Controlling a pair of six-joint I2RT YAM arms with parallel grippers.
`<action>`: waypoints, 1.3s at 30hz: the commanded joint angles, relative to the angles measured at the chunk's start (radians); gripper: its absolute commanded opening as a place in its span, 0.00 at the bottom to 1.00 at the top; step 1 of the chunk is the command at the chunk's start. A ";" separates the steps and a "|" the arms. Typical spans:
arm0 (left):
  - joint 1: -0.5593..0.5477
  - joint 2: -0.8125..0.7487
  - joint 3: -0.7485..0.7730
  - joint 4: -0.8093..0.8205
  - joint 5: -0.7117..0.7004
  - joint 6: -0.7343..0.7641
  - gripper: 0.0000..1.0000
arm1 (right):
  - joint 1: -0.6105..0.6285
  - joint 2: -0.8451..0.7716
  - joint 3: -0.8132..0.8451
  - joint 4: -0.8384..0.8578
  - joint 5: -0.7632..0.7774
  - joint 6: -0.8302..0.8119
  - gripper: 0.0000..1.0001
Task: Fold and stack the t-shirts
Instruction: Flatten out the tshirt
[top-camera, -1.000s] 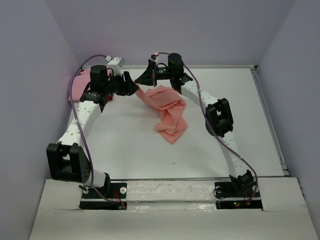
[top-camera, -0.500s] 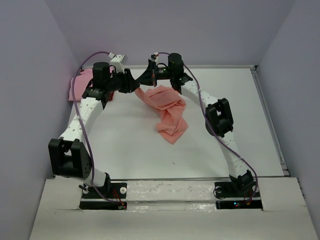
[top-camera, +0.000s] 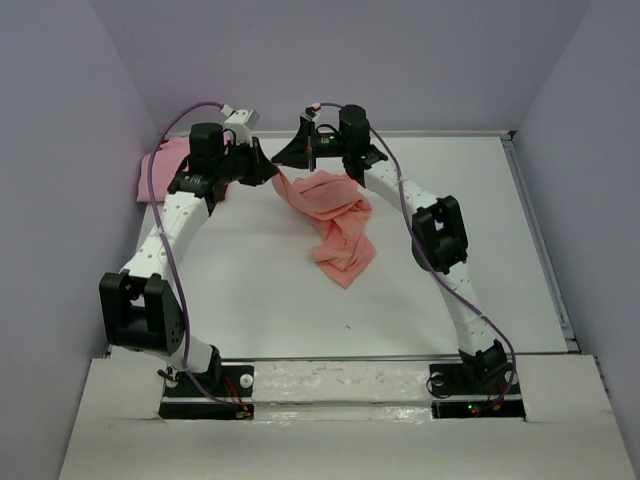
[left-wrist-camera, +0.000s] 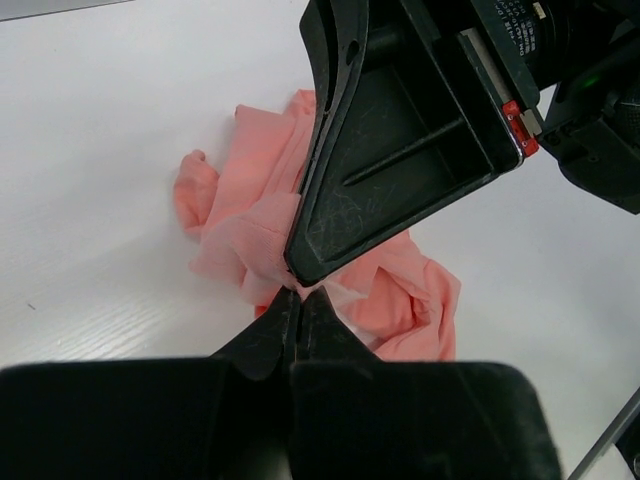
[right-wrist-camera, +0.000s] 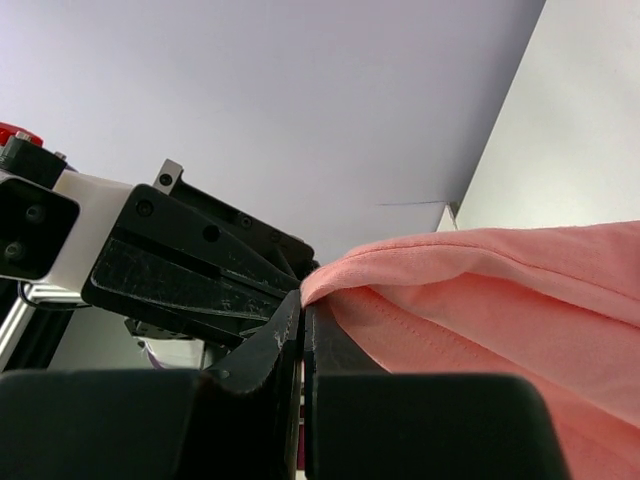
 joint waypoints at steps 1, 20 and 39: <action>-0.010 0.004 0.060 0.021 -0.011 0.010 0.00 | 0.019 -0.019 0.029 0.069 -0.034 0.015 0.00; -0.008 -0.043 0.104 -0.041 -0.036 -0.007 0.00 | -0.067 -0.010 0.015 0.100 -0.036 -0.025 0.74; -0.013 -0.131 0.224 -0.160 -0.103 -0.098 0.00 | -0.191 0.064 0.142 -0.740 0.099 -0.844 0.71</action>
